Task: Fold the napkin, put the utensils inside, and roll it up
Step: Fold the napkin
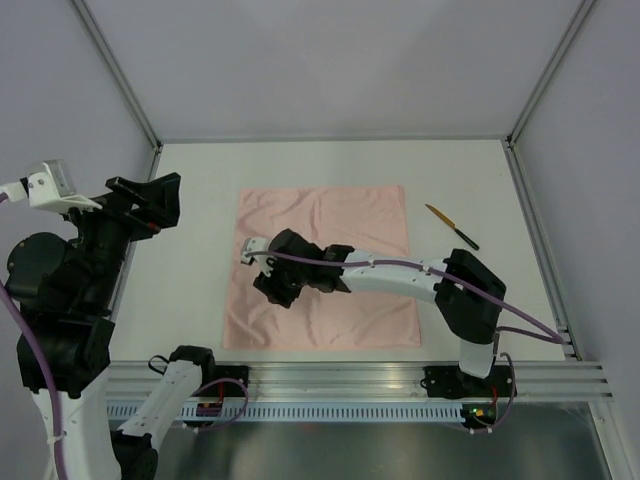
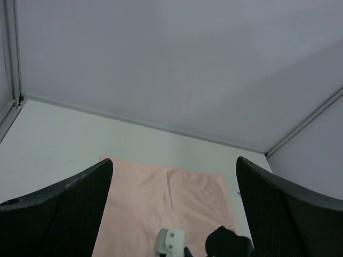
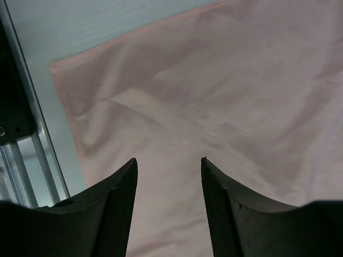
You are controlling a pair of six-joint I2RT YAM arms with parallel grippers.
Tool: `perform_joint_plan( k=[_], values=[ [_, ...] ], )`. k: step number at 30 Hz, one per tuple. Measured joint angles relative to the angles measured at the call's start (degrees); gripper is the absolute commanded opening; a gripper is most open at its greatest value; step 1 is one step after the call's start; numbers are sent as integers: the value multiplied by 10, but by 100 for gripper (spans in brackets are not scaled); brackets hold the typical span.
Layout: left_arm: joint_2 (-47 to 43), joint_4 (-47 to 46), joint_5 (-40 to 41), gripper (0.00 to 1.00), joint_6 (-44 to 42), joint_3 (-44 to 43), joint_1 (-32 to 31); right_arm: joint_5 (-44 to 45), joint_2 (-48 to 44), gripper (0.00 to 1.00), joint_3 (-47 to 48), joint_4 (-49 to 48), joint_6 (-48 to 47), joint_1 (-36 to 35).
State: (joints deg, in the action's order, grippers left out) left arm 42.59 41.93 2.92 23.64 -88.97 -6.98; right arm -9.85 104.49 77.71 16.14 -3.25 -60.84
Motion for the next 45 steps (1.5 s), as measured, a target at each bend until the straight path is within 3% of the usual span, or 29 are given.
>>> perform_joint_plan(
  k=[7,14,23,37,45],
  values=[
    [-7,27,6,100,20,-30,0,23,101,52,72,-6,5,-110],
    [-12,52,19,100,31,-30,0,30,155,49,118,-26,28,-160],
    [-25,58,28,100,36,-30,0,28,216,40,150,-54,50,-174],
    [-48,63,41,100,36,-21,0,42,259,40,179,-64,51,-185],
    [-48,66,44,100,36,-11,0,67,259,26,176,-72,44,-187]
  ],
)
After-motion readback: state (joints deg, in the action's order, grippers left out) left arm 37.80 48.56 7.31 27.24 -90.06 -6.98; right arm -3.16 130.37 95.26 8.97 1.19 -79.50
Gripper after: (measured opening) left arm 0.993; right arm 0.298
